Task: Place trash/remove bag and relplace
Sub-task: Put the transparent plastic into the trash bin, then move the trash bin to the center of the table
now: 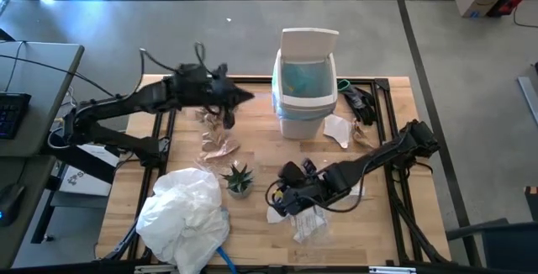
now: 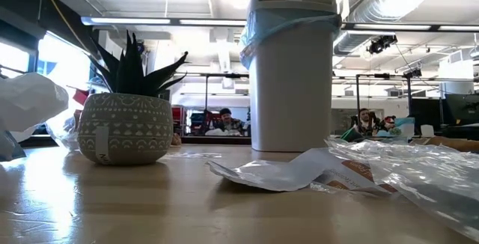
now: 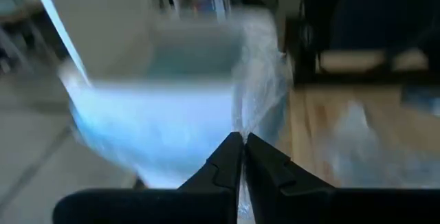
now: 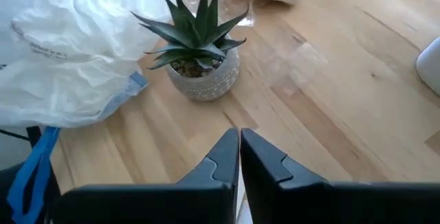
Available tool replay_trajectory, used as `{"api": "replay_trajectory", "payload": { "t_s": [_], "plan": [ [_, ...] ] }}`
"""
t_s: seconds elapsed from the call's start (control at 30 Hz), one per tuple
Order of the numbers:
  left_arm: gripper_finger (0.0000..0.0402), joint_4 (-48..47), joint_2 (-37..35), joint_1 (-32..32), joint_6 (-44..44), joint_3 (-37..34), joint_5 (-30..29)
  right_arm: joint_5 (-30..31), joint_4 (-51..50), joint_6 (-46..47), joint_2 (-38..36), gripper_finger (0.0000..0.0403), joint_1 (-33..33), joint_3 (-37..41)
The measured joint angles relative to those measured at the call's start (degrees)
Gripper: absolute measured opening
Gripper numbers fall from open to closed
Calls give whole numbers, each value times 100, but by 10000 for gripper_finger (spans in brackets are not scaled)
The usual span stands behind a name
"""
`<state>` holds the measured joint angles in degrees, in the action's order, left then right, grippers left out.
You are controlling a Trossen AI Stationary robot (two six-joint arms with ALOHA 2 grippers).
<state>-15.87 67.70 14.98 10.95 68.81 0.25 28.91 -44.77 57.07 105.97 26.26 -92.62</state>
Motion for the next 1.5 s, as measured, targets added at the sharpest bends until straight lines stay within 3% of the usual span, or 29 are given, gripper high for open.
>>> {"api": "replay_trajectory", "payload": {
  "t_s": [0.17,0.47,0.67,0.87,1.03,1.23,1.37,1.5],
  "plan": [
    [0,202,627,93,300,978,99,296,0,316,0,1,194,0],
    [5,-757,2779,414,571,3176,292,786,0,751,0,0,437,0],
    [67,-1751,3596,649,565,4243,352,1103,-61,1004,0,0,667,0],
    [166,-1931,3662,675,421,4460,522,1169,-616,1508,0,0,827,0],
    [213,-1956,3433,664,412,4468,523,1166,-1209,2198,0,0,937,0],
    [211,-3054,3089,682,418,4471,321,1002,-2442,3715,0,0,996,138],
    [197,-3905,2987,771,416,4415,188,764,-3175,4645,2,0,940,664],
    [180,-4096,2881,878,412,3955,195,350,-3733,5439,4,0,696,1383]
  ]
}}
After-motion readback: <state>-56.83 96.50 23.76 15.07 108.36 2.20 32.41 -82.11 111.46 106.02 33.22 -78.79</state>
